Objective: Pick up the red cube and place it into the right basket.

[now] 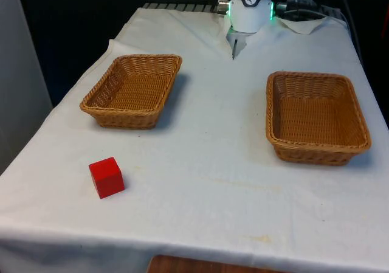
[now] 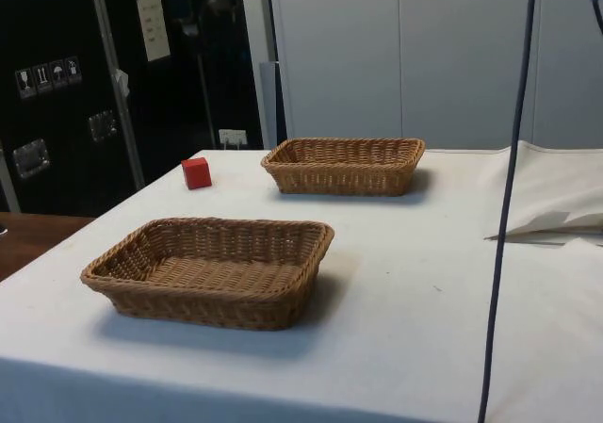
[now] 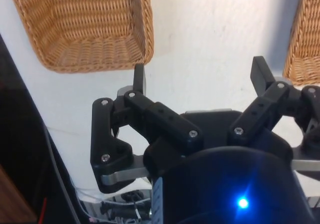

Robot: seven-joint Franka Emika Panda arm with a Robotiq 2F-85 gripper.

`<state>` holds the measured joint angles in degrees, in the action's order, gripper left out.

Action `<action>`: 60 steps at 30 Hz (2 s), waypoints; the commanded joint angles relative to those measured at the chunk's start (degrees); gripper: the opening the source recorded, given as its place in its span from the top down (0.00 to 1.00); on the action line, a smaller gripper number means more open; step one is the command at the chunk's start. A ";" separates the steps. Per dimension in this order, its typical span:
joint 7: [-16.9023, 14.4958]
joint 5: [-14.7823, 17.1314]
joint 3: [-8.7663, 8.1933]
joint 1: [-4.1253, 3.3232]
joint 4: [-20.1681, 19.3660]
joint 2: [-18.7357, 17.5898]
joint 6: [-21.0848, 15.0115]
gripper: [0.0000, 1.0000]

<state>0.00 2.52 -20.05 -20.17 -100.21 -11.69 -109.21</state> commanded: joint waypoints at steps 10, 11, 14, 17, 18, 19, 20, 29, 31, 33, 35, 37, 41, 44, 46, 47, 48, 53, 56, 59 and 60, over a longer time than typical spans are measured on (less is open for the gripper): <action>2.01 0.97 0.00 0.34 0.29 -2.23 -3.50 0.00; 2.18 1.09 0.00 0.40 0.29 -2.46 -3.84 0.00; 2.86 1.49 0.06 0.52 0.29 -3.27 -5.21 0.00; 3.21 1.72 0.00 0.57 0.29 -3.72 -5.84 0.00; 3.38 1.83 0.00 0.63 0.29 -3.90 -6.19 0.00; 3.78 2.06 0.00 0.69 0.29 -4.41 -6.88 0.00; 3.95 2.18 0.00 0.69 0.29 -4.64 -7.28 0.00; 5.67 2.98 0.00 0.86 0.40 -6.53 -10.26 0.00; 6.07 3.15 0.00 0.86 0.40 -6.99 -11.00 0.00; 6.47 3.21 -0.06 0.92 0.46 -7.33 -11.52 0.00; 6.93 3.09 -0.17 1.03 0.63 -7.56 -11.86 0.00; 6.99 3.15 -0.23 1.15 0.69 -7.79 -11.97 0.00; 7.16 3.38 -0.52 1.43 1.09 -8.48 -12.15 0.00; 7.10 3.84 -0.86 1.78 1.66 -9.45 -12.61 0.00; 7.05 4.01 -0.92 1.89 1.78 -9.68 -12.72 0.00; 7.05 4.18 -1.03 1.95 1.89 -9.91 -12.78 0.00; 6.93 4.41 -1.09 2.12 2.06 -10.26 -12.95 0.00; 6.19 5.50 -1.66 2.64 3.09 -11.92 -13.58 0.00; 5.61 6.13 -2.18 2.86 3.95 -13.06 -13.81 0.00; 5.10 6.88 -2.64 3.15 4.93 -14.21 -13.92 0.00; 4.93 7.22 -2.81 3.21 5.27 -14.67 -13.98 0.00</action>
<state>5.21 9.34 -23.38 -17.36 -94.94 -26.36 -123.07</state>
